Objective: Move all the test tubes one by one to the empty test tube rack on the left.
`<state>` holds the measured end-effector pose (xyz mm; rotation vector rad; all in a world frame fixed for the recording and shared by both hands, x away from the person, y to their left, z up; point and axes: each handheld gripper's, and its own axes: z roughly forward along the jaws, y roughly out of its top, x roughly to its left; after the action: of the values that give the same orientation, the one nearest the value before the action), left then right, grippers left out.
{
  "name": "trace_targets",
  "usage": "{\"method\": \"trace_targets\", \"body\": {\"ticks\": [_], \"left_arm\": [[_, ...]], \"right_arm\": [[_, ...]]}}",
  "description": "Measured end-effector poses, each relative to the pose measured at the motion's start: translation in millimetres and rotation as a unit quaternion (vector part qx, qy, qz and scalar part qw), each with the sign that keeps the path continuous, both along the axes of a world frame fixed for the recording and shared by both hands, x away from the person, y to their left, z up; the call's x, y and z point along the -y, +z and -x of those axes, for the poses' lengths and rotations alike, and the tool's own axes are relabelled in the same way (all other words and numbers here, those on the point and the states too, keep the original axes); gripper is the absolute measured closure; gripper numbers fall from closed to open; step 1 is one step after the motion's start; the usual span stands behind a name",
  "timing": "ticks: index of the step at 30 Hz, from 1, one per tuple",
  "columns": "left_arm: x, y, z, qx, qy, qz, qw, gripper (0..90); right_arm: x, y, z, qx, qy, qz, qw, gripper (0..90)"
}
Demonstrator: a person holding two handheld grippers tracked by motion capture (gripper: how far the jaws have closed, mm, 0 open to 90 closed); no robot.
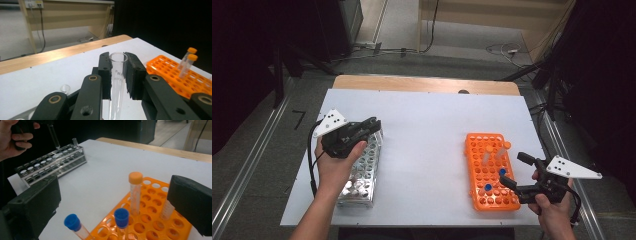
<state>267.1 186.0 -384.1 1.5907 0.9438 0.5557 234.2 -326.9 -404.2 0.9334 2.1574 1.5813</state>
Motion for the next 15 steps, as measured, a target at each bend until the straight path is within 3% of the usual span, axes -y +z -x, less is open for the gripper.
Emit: {"method": "trace_targets", "body": {"ticks": [7, 15], "left_arm": [[-7.5, -1.3, -13.3, 0.003, 0.027, -0.004, 0.9996, 76.7], [-14.7, -12.2, -27.7, 0.001, 0.058, -0.005, 0.9983, 76.7]], "right_arm": [[13.5, -4.6, -4.2, -0.008, -0.023, -0.001, 0.9997, 0.0], [23.5, -12.5, -9.3, -0.017, -0.041, 0.001, 0.9990, 0.0]]}}
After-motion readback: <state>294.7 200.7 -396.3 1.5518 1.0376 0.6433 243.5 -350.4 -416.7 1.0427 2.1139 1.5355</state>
